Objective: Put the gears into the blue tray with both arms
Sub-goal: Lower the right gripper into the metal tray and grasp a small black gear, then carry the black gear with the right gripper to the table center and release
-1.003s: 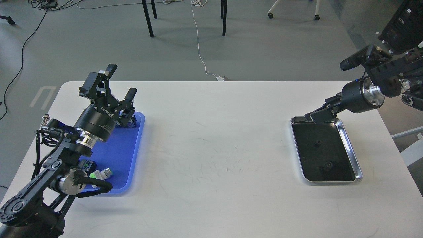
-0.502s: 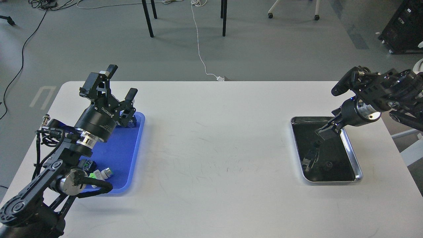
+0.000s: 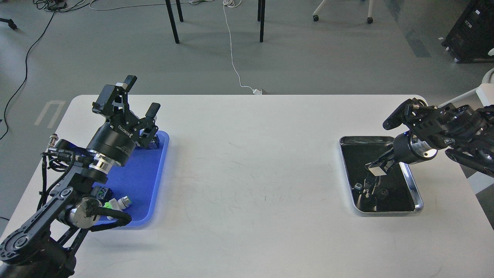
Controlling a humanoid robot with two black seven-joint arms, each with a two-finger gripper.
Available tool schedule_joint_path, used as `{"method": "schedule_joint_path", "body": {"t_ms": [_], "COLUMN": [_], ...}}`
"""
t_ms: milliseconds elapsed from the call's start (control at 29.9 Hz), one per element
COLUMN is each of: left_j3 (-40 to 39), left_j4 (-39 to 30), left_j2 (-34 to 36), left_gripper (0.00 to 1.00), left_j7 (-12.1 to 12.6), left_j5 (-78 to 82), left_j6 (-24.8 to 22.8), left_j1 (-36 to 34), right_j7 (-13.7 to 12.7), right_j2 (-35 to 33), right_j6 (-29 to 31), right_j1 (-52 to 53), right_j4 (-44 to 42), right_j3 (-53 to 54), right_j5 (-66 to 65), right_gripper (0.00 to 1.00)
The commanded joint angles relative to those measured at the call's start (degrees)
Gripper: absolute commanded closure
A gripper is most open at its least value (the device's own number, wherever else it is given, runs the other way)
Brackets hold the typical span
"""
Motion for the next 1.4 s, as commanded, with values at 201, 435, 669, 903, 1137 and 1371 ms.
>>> {"method": "schedule_joint_path", "body": {"t_ms": [201, 435, 669, 903, 1137, 1371], "left_j3": [-0.01, -0.01, -0.10, -0.19, -0.28, -0.28], "left_j4": [-0.62, -0.62, -0.62, -0.62, -0.79, -1.06], "left_j2": [0.02, 0.02, 0.02, 0.11, 0.11, 0.11], "left_gripper": [0.02, 0.02, 0.02, 0.02, 0.02, 0.02], "left_j7": [0.00, 0.00, 0.00, -0.09, 0.00, 0.00], "left_j5": [0.09, 0.00, 0.09, 0.09, 0.09, 0.09], "left_j6": [0.04, 0.04, 0.04, 0.04, 0.04, 0.04], "left_j1": [0.35, 0.35, 0.35, 0.35, 0.35, 0.26], "right_j7": [0.00, 0.00, 0.00, 0.00, 0.00, 0.00], "right_j2": [1.76, 2.29, 2.90, 3.43, 2.64, 2.55], "right_j6": [-1.34, -1.34, -1.34, -1.34, -1.42, -1.07], "right_j1": [-1.98, -2.68, -3.21, -3.30, 1.00, 10.67], "right_j4": [-2.07, -2.25, -3.04, -3.39, -0.94, 7.23], "right_j3": [0.00, 0.00, 0.00, 0.00, 0.36, 0.36], "right_j5": [0.71, 0.71, 0.71, 0.71, 2.47, 7.04], "right_gripper": [0.41, 0.55, 0.76, 0.86, 0.87, 0.86]}}
